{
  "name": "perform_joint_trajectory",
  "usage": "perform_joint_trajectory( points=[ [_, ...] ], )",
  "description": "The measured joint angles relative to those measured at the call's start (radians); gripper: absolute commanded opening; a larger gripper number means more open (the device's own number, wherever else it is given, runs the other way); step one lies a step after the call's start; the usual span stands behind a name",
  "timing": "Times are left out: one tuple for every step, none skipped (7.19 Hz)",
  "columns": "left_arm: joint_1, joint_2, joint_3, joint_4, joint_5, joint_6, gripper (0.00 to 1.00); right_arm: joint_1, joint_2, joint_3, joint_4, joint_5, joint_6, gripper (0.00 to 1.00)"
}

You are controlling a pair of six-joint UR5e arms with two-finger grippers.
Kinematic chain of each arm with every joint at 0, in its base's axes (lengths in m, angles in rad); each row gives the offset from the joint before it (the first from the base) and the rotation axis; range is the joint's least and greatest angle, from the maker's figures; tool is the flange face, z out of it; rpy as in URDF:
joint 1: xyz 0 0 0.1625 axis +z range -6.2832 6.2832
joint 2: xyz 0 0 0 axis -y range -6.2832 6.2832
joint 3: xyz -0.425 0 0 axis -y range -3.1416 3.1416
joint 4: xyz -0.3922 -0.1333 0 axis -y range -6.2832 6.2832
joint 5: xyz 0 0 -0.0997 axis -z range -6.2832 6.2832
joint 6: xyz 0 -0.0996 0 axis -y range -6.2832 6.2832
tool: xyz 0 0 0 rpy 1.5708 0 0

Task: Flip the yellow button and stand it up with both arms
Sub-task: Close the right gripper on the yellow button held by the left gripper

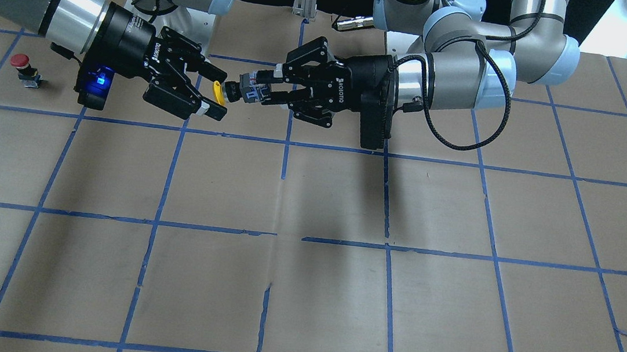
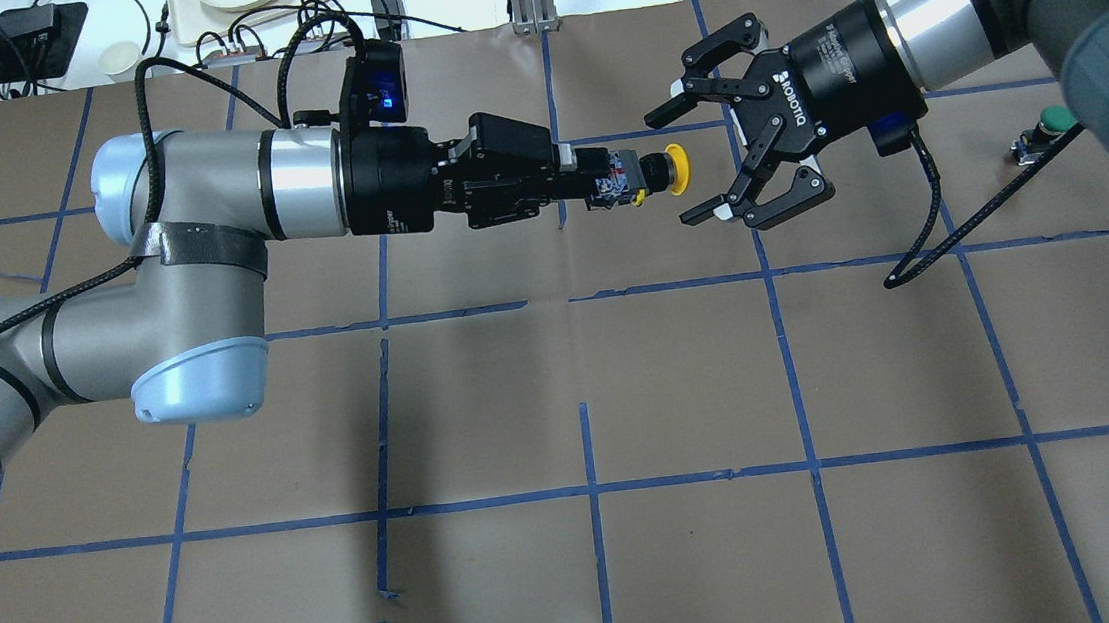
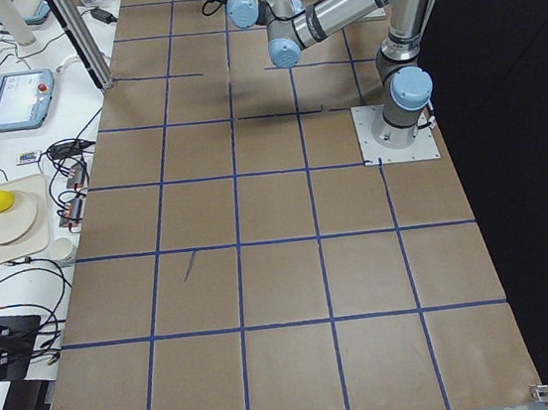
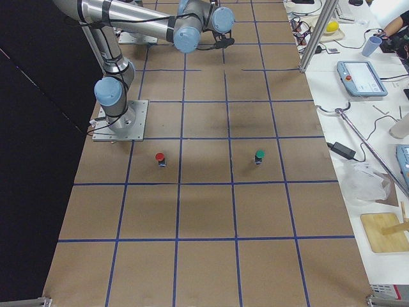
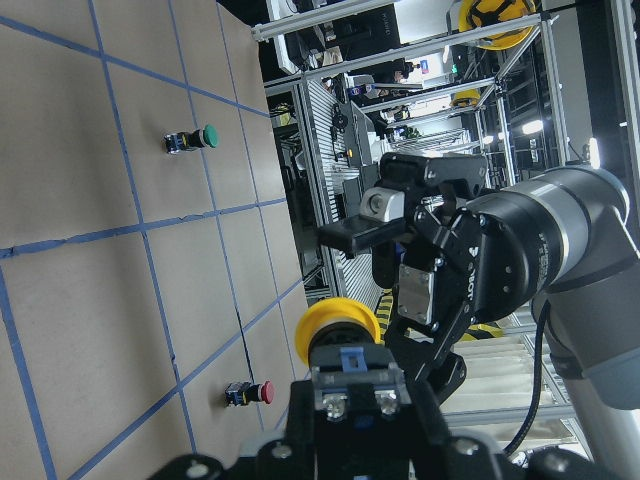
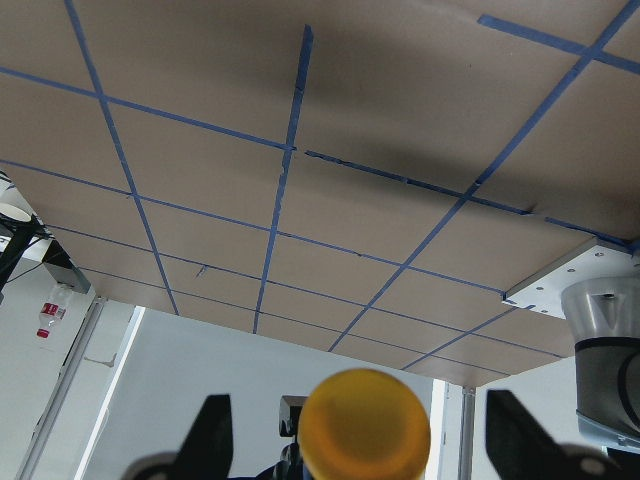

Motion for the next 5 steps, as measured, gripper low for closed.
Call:
perform_joint_trajectory(
  points=[
    [0.0,0.0,0.0,0.0,0.0,0.0,0.01,0.0,0.001,-0.001,-0.001,0.002,-0.003,0.26],
    [0.0,0.0,0.0,0.0,0.0,0.0,0.01,0.0,0.002,-0.003,-0.002,0.006,-0.008,0.21],
    [0.0,0.001,0.0,0.0,0.0,0.0,0.03,0.0,0.002,-0.003,-0.003,0.009,-0.01,0.17],
    [0.0,0.001,0.0,0.0,0.0,0.0,0.48,-0.001,0.002,-0.004,-0.003,0.01,-0.011,0.16],
    [0.0,0.001,0.0,0.0,0.0,0.0,0.99,-0.001,0.002,-0.004,-0.003,0.01,-0.011,0.15]
  ],
)
